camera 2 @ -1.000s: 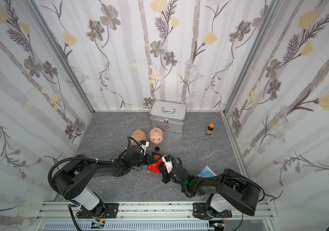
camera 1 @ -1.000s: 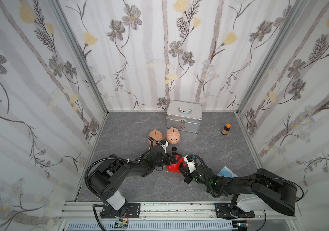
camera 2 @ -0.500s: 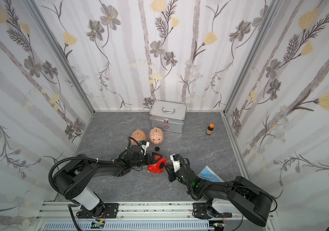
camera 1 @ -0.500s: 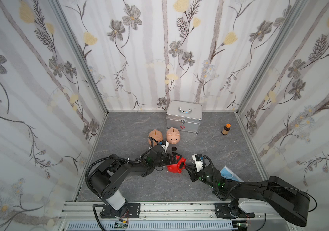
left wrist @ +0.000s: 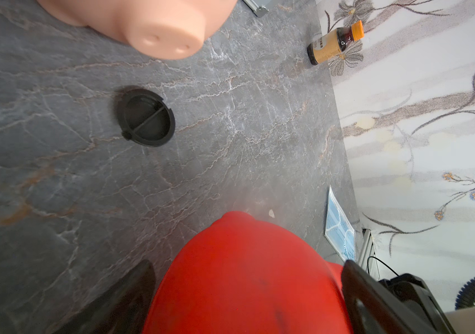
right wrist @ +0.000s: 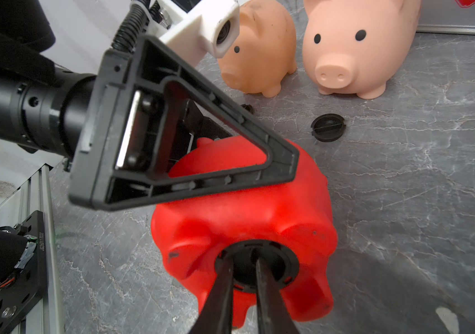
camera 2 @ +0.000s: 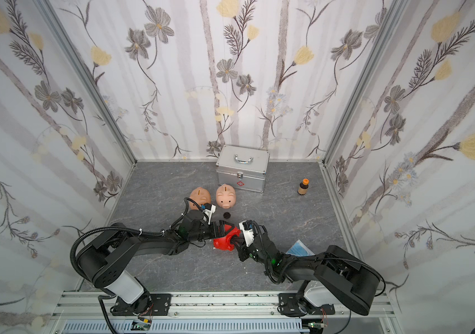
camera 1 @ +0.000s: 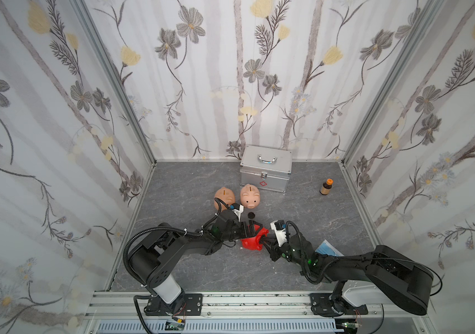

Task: Open piggy banks
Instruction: Open the lid on the piggy bank.

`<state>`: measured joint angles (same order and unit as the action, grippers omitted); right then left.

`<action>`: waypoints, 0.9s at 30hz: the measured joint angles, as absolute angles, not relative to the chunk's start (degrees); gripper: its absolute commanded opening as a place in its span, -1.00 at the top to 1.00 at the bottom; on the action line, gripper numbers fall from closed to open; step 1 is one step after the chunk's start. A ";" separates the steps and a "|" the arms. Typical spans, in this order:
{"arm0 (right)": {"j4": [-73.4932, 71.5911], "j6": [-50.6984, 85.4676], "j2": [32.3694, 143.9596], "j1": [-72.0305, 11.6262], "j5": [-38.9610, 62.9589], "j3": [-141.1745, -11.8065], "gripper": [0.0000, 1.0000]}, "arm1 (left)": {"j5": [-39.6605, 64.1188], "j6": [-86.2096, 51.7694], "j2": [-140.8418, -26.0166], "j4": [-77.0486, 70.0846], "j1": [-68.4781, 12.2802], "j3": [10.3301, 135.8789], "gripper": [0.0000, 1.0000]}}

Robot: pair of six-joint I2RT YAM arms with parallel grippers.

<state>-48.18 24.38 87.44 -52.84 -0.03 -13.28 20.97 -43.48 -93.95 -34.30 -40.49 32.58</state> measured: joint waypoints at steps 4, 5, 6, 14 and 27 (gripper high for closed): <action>-47.68 24.38 89.34 -52.75 0.14 -14.50 0.70 | 21.21 -43.48 -94.08 -34.30 -40.42 32.67 -1.00; -47.64 24.38 89.71 -52.75 0.10 -14.74 0.70 | 21.19 -43.53 -94.08 -34.30 -40.42 32.67 -1.00; -47.72 24.38 90.02 -52.75 0.08 -14.83 0.70 | 21.21 -43.64 -94.13 -34.33 -40.40 32.69 -1.00; -47.62 24.38 92.77 -52.66 -1.02 -16.29 0.98 | 19.62 -43.66 -94.39 -34.76 -40.23 32.93 -1.00; -48.03 18.70 94.59 -52.97 -3.25 -17.96 1.00 | 18.39 -43.44 -95.04 -35.20 -39.68 33.36 -1.00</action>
<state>-48.03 18.70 94.59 -52.97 -3.25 -17.96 18.39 -43.44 -95.04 -35.20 -39.68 33.36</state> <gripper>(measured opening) 0.049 0.998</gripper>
